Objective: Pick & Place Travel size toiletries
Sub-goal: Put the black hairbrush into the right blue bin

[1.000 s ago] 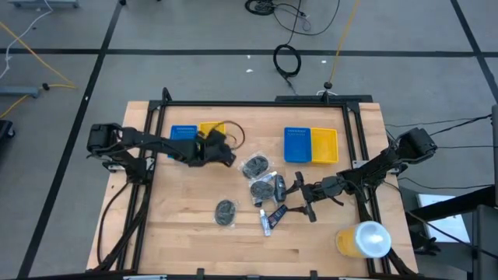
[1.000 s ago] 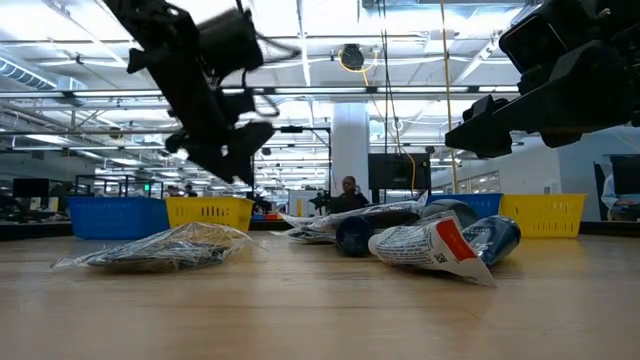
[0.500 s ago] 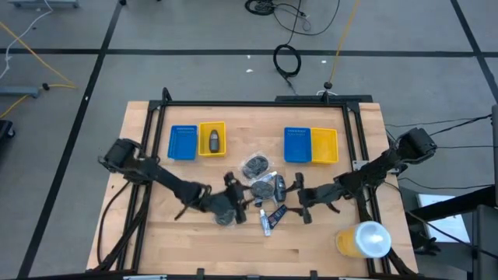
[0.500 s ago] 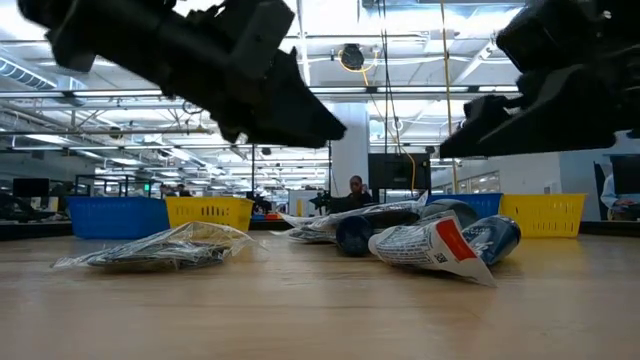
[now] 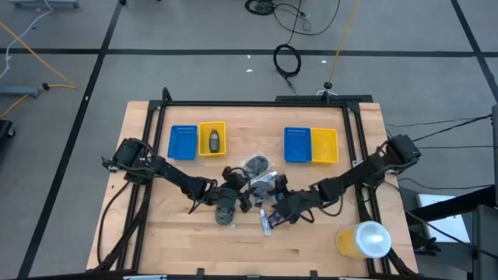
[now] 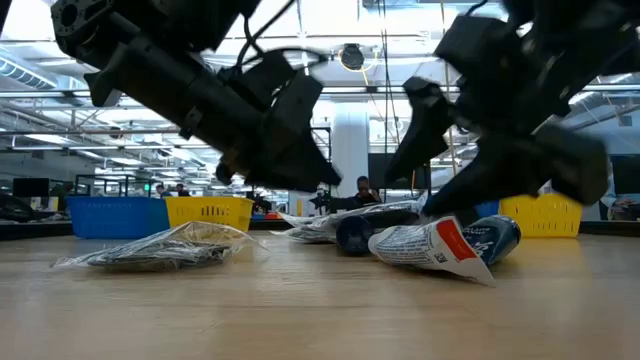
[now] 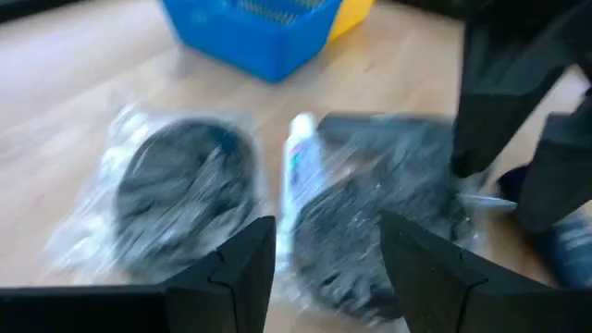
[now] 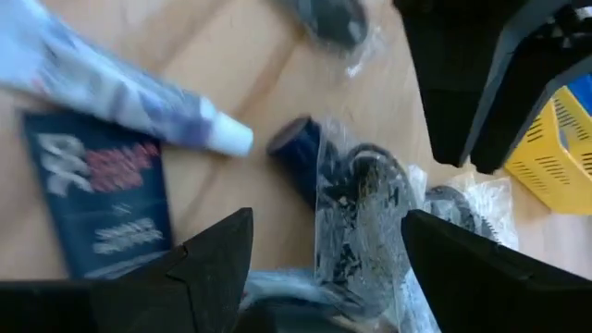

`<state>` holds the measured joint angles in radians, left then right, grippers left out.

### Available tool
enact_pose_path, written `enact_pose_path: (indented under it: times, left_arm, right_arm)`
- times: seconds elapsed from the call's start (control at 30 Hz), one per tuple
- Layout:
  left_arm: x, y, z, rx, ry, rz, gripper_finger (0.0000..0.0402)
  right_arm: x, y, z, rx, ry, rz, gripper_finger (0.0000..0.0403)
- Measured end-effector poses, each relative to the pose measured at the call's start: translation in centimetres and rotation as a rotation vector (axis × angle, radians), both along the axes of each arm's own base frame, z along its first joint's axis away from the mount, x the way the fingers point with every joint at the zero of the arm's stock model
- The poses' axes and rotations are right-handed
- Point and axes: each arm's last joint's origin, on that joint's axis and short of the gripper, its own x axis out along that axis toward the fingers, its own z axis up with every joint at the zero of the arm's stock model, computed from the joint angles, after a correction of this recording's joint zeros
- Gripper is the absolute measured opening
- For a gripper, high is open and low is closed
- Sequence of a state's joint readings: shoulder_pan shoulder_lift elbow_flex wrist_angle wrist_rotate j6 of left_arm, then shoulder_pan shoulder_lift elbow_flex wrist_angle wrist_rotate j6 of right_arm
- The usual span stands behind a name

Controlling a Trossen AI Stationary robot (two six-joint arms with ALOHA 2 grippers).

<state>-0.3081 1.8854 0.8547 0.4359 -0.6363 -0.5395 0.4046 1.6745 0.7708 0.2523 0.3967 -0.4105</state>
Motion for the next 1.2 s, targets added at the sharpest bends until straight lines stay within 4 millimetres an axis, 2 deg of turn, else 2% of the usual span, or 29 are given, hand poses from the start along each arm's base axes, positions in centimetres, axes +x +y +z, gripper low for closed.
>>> enact_pose_path:
  times: [0.13,0.33,0.63,0.93,1.07,1.2]
  left_arm:
    - [-0.1,0.2,-0.1,-0.007,0.015,0.008,0.0191]
    - [0.0,0.2,-0.1,0.013,0.022,-0.006,0.0191]
    - [0.0,0.1,-0.1,-0.004,0.022,-0.019,0.0191]
    - [0.2,-0.1,0.2,-0.048,-0.011,-0.05,0.0191]
    - [0.0,-0.6,1.5,-0.033,-0.042,-0.091,0.0191]
    - [-1.0,-1.3,3.6,0.01,-0.06,-0.079,0.0191]
  right_arm:
    - [0.9,-0.4,-1.1,-0.066,0.02,-0.049,0.0254]
    - [1.6,-1.1,-1.8,-0.15,-0.004,-0.122,0.0211]
    - [2.4,-2.2,-1.4,-0.187,-0.055,-0.111,0.0138]
    - [2.9,-3.7,-1.5,-0.197,-0.018,-0.03,0.0056]
    - [2.9,-3.7,-1.4,-0.198,-0.021,-0.037,0.0009]
    - [2.8,-3.1,-1.4,-0.204,-0.036,-0.046,0.0006]
